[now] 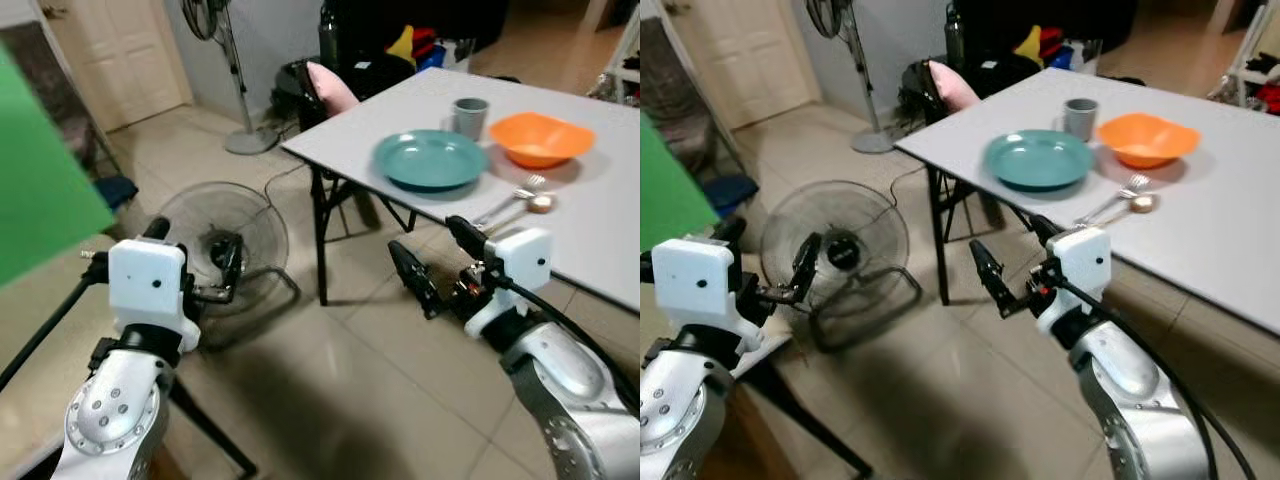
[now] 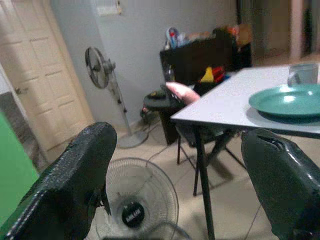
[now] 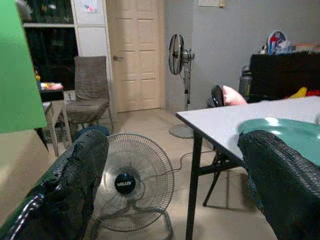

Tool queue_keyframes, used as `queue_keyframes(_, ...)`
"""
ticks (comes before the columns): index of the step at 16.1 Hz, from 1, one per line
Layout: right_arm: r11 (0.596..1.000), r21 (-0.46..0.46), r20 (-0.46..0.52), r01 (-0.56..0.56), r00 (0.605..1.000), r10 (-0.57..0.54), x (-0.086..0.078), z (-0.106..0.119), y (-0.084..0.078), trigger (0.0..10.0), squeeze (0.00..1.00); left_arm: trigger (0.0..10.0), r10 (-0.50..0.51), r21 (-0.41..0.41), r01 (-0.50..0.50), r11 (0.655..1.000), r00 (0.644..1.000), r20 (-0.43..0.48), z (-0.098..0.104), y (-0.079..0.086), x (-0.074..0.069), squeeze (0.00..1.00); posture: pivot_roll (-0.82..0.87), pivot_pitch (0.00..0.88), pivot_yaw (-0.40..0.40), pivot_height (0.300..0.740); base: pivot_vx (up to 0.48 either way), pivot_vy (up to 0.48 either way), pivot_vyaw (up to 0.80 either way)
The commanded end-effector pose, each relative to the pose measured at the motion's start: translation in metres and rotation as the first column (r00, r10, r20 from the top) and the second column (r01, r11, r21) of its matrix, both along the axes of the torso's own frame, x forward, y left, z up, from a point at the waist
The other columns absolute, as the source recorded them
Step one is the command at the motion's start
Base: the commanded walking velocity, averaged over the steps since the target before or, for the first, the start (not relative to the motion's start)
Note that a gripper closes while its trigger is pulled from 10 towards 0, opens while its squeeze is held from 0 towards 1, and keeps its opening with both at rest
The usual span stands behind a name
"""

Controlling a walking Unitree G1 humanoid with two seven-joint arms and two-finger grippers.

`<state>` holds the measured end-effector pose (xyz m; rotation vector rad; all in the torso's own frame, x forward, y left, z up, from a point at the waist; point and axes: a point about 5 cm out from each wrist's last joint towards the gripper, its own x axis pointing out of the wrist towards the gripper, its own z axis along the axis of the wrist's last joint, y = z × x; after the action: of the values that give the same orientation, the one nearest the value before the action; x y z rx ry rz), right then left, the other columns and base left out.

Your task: Setting the table

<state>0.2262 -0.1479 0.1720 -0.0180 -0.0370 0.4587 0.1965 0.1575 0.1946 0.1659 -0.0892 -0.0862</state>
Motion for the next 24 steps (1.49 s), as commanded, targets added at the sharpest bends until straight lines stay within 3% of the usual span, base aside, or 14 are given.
queue_keyframes(1,1.000,0.023,0.017,-0.020,1.000,0.020,0.003,0.003,0.004,10.0,1.00,10.0,0.042,0.020,-0.041,0.999,0.999,-0.024,-0.003,0.006,-0.002,1.00,-0.06,0.000,0.078,0.740,0.000,0.398,0.80)
queue_keyframes(5,0.998,0.055,-0.022,0.010,1.000,-0.009,0.007,-0.003,0.004,10.0,0.95,10.0,0.067,0.024,-0.066,0.997,0.997,-0.025,-0.003,0.010,-0.003,1.00,-0.05,0.000,0.063,0.740,0.000,0.395,0.20)
queue_keyframes(8,0.997,0.073,-0.049,0.003,0.999,0.001,0.005,-0.007,0.007,10.0,0.81,10.0,0.075,0.025,-0.075,0.997,0.997,-0.026,-0.003,0.011,-0.004,1.00,-0.05,0.000,0.059,0.740,0.000,0.391,0.00)
queue_keyframes(9,0.997,0.077,-0.053,0.001,0.999,0.004,0.005,-0.008,0.008,10.0,0.65,10.0,0.076,0.024,-0.075,0.997,0.997,-0.026,-0.003,0.010,-0.004,1.00,-0.05,0.000,0.059,0.740,0.000,0.379,0.00)
queue_keyframes(11,0.997,0.076,-0.054,0.002,0.999,0.002,0.006,-0.007,0.007,10.0,0.50,10.0,0.073,0.019,-0.073,0.997,0.997,-0.029,-0.004,0.008,-0.004,1.00,-0.05,0.000,0.057,0.740,0.000,0.369,0.00)
queue_keyframes(14,0.997,0.073,-0.055,0.002,0.998,0.002,0.007,-0.007,0.005,10.0,0.48,10.0,0.082,0.012,-0.082,0.997,0.996,-0.032,-0.003,0.009,-0.004,1.00,-0.05,0.000,0.052,0.740,0.000,0.121,0.00)
queue_keyframes(17,0.997,0.073,-0.057,-0.011,0.998,0.015,0.008,-0.007,0.007,10.0,0.48,10.0,0.098,0.031,-0.097,0.995,0.995,-0.031,-0.003,0.010,-0.002,1.00,-0.04,0.000,0.043,0.740,0.000,-0.480,0.00)
queue_keyframes(20,0.998,0.061,-0.061,-0.020,0.998,0.024,0.011,-0.006,0.006,10.0,0.44,10.0,0.145,-0.053,-0.148,0.988,0.987,-0.066,-0.006,0.012,0.001,1.00,-0.04,0.000,0.036,0.740,0.000,-0.160,0.00)
queue_keyframes(21,0.999,0.044,-0.075,-0.030,0.997,0.033,0.013,-0.007,0.006,10.0,0.30,10.0,0.161,-0.049,-0.167,0.985,0.981,-0.104,-0.009,0.014,0.002,1.00,-0.04,0.000,0.032,0.740,0.000,0.000,0.00)
queue_keyframes(22,0.999,0.035,-0.085,-0.039,0.995,0.042,0.013,-0.007,0.005,10.0,0.04,10.0,0.184,-0.032,-0.190,0.981,0.973,-0.140,-0.013,0.018,0.003,1.00,-0.04,0.000,0.032,0.740,0.000,0.000,0.00)
queue_keyframes(23,0.998,0.027,-0.094,-0.050,0.994,0.052,0.013,-0.008,0.005,10.0,0.00,10.0,0.208,-0.012,-0.213,0.977,0.963,-0.170,-0.016,0.021,0.003,1.00,-0.04,0.000,0.030,0.740,0.000,0.000,0.00)
queue_keyframes(24,0.991,0.029,-0.136,-0.131,0.982,0.134,0.013,-0.009,0.007,10.0,0.00,10.0,0.309,0.042,-0.310,0.950,0.911,-0.274,-0.028,0.035,0.000,1.00,-0.04,0.000,0.029,0.740,0.000,0.000,0.00)
